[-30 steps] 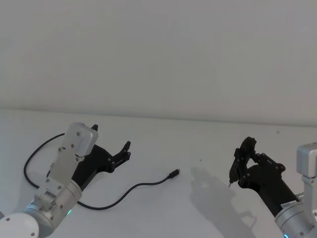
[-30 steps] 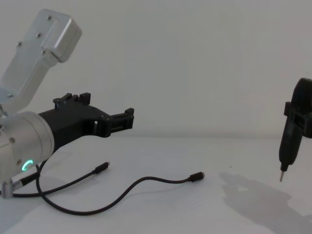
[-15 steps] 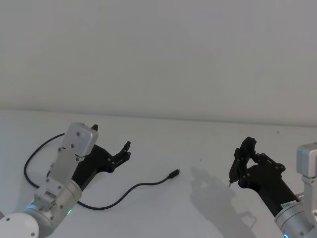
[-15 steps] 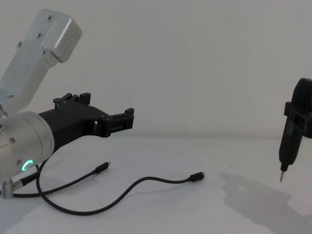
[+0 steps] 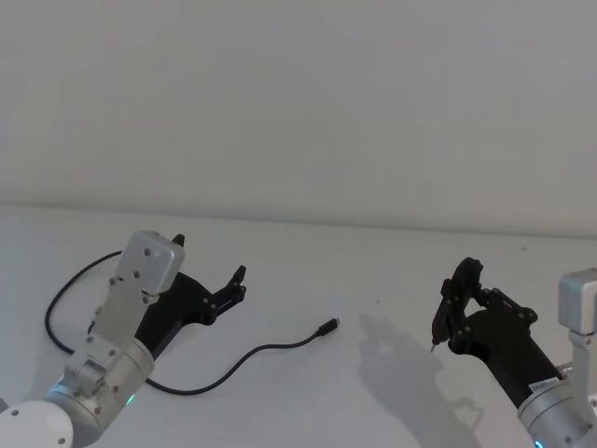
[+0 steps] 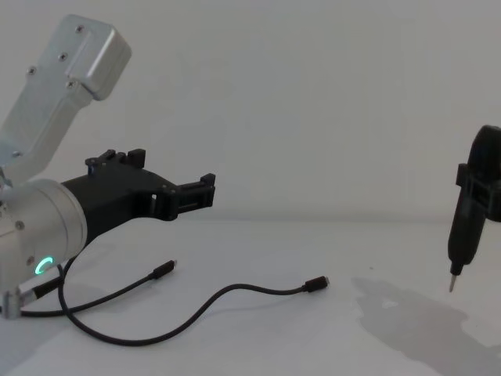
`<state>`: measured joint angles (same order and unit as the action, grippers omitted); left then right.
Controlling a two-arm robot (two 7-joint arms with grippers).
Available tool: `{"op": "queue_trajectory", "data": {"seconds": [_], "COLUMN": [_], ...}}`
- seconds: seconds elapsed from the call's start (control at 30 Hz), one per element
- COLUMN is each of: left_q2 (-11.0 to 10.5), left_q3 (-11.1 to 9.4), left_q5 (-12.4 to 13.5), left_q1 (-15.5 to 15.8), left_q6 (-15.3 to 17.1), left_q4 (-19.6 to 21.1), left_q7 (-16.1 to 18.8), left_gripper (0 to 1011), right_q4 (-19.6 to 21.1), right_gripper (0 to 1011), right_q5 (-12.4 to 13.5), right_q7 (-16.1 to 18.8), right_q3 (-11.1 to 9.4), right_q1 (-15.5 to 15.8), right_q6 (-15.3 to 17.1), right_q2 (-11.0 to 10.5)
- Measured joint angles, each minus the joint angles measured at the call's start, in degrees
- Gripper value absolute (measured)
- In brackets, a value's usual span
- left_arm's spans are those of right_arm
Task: Pick up the data cable with the one hand.
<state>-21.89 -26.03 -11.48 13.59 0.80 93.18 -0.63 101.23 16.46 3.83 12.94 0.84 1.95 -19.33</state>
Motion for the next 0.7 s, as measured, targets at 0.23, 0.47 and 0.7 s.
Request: {"op": "queue_trajectory", "data": {"seconds": [0.23,0.47,0.7], "left_q2": [0.00,-0.21,-1.34], "left_q3": [0.01,0.03,0.02], "left_q5": [0.00,-0.17,-1.76], "left_q1": [0.00,-0.08,-0.15], "left_q6": [0.00,0.73,3.22], "left_q4": [0.00,0.30,1.20], "left_q7": [-0.02,-0.79,-3.91], "left_gripper": [1001,1001,1001], "right_q4": [0.00,0.00,0.00], "right_gripper": [275,275,274], "right_q5": [0.00,0.00,0.00], "right_q7": [0.00,0.00,0.00], "right_q3": [0.00,0.00,0.00], "right_q1": [0.00,0.00,0.00], "right_q6": [0.00,0.00,0.00], "right_q2": [0.00,0.00,0.00]}}
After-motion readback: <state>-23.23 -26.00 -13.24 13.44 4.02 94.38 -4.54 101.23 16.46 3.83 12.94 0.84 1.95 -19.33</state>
